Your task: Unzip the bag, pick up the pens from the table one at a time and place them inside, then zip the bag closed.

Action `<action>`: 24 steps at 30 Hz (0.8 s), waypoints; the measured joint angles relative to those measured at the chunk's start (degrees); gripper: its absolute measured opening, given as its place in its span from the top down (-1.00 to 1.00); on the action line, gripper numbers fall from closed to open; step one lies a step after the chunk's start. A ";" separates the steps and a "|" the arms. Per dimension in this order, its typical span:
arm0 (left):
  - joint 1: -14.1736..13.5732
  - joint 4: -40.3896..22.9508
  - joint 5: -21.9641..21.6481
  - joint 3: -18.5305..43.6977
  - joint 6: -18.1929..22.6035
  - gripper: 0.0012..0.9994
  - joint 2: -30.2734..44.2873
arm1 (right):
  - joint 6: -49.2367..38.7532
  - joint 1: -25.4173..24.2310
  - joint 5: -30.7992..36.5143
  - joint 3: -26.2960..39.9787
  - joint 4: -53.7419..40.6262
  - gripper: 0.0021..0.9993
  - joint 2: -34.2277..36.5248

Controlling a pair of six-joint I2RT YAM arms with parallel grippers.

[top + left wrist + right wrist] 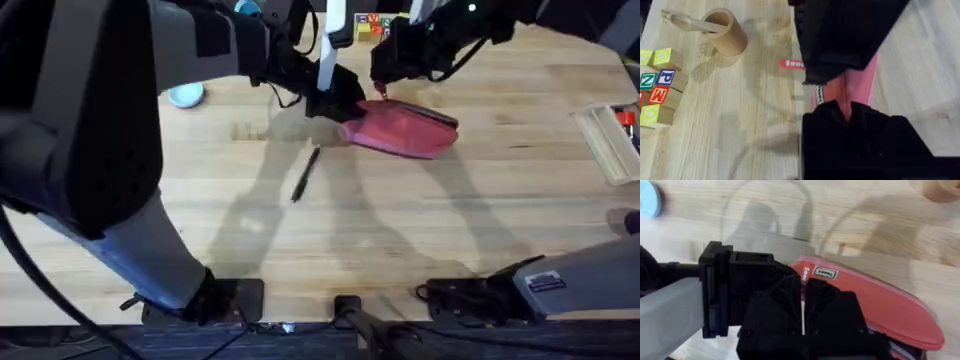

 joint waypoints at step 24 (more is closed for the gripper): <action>0.69 -0.24 0.00 0.00 0.00 0.92 0.00 | -0.69 2.54 -3.20 -0.24 0.68 0.59 2.62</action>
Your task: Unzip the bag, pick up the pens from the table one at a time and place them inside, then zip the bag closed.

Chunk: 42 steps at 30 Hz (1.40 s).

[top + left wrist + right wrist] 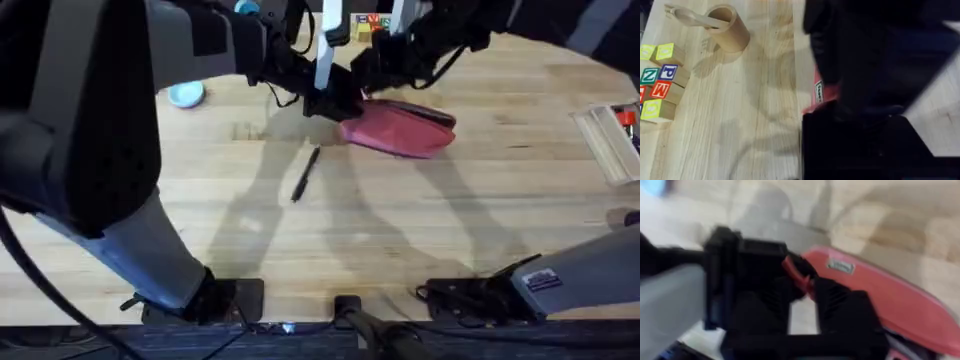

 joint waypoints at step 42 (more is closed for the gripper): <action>-0.15 0.39 0.27 0.02 -0.16 -0.99 0.00 | -45.34 0.30 10.11 0.00 -9.77 -0.99 -16.74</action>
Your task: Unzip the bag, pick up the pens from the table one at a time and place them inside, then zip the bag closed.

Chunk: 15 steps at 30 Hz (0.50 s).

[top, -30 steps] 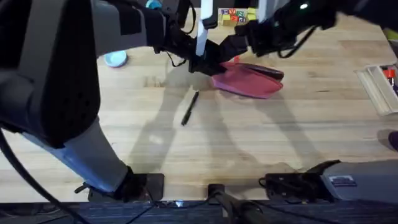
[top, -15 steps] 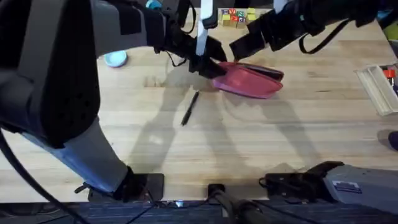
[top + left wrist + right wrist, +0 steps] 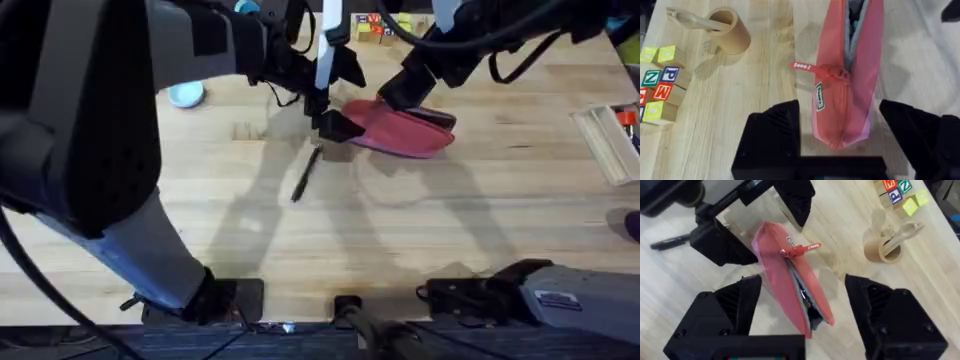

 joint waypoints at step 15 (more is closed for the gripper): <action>5.69 -0.70 1.44 0.00 -5.27 -0.99 -4.79 | -7.40 -0.62 -0.32 9.38 -17.87 -0.99 0.04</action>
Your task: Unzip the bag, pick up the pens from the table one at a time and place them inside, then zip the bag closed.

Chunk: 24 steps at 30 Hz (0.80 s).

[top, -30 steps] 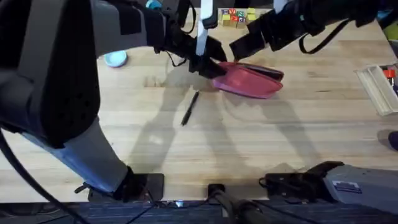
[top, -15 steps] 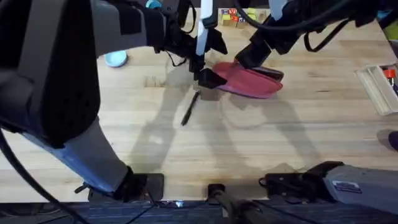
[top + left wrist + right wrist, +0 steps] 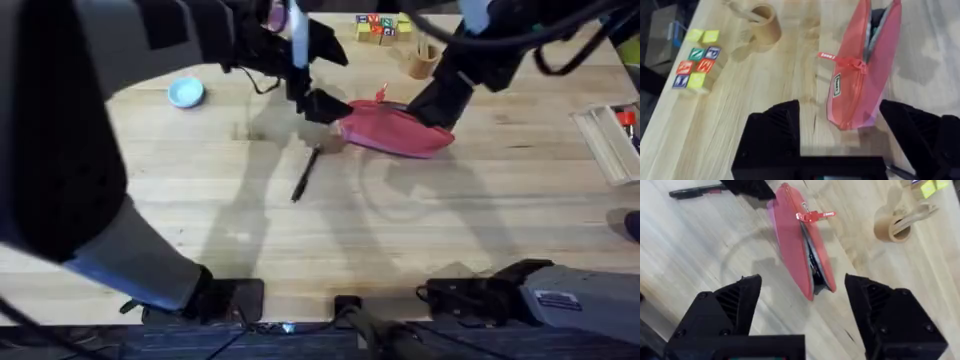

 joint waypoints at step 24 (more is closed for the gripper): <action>8.94 -5.75 1.33 0.02 -2.94 -0.99 -6.27 | -13.68 -3.75 0.15 1.22 0.34 0.56 0.00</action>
